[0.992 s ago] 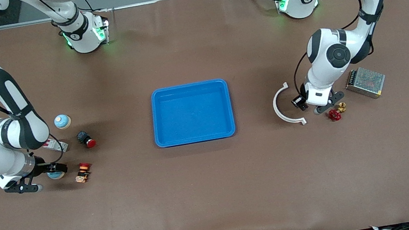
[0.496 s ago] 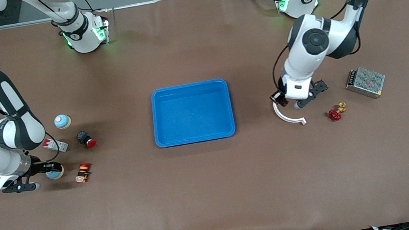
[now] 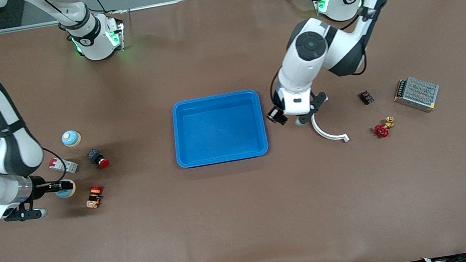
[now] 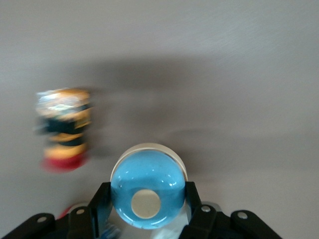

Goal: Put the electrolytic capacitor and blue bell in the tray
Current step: 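Carry the capacitor and bell into the blue tray and release both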

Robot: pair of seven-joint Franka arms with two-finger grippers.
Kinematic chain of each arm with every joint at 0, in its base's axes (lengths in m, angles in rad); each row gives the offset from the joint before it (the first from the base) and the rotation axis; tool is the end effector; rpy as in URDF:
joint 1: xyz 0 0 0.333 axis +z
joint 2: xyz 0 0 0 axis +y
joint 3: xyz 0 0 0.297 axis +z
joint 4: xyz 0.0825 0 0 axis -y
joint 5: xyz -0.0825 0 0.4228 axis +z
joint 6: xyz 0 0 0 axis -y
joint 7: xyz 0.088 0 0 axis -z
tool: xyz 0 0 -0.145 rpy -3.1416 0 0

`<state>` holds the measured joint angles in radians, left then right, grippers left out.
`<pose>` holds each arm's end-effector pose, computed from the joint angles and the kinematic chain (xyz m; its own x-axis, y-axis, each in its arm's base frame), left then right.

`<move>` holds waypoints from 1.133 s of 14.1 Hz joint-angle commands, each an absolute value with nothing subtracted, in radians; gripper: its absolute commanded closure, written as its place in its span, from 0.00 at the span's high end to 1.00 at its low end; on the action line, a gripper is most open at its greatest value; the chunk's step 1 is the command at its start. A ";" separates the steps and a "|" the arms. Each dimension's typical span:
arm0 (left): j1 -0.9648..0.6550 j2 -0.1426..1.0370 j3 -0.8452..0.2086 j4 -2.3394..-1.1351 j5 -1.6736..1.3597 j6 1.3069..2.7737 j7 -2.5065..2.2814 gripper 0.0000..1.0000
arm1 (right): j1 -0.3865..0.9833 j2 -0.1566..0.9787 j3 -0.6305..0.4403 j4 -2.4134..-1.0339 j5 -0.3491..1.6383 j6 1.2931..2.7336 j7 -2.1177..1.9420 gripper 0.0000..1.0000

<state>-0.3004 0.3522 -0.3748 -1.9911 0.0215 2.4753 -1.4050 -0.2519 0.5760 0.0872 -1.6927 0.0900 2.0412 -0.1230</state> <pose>0.5074 -0.4049 0.2306 0.7375 0.6702 -0.0836 0.6732 -0.7195 0.1710 0.6537 -0.1020 0.1695 0.9740 -0.0826 -0.2110 -0.1143 -0.9831 -0.1431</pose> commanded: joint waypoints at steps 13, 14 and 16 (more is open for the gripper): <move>-0.508 0.646 -0.360 -1.798 0.025 2.428 -1.753 0.00 | 0.145 0.144 0.106 -2.029 0.460 1.968 0.493 0.00; -0.508 0.652 -0.360 -1.798 0.025 2.424 -1.755 0.00 | 0.196 0.138 0.106 -2.040 0.462 2.003 0.558 0.00; -0.506 0.667 -0.360 -1.798 0.025 2.422 -1.755 0.00 | 0.303 0.137 0.104 -2.043 0.456 2.061 0.676 0.00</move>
<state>-0.4955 0.6538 -0.3686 -1.8258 0.0215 2.4515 -1.7322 0.2163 0.1758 0.1198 -2.0003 0.4442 2.0075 0.5809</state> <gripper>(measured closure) 0.700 0.366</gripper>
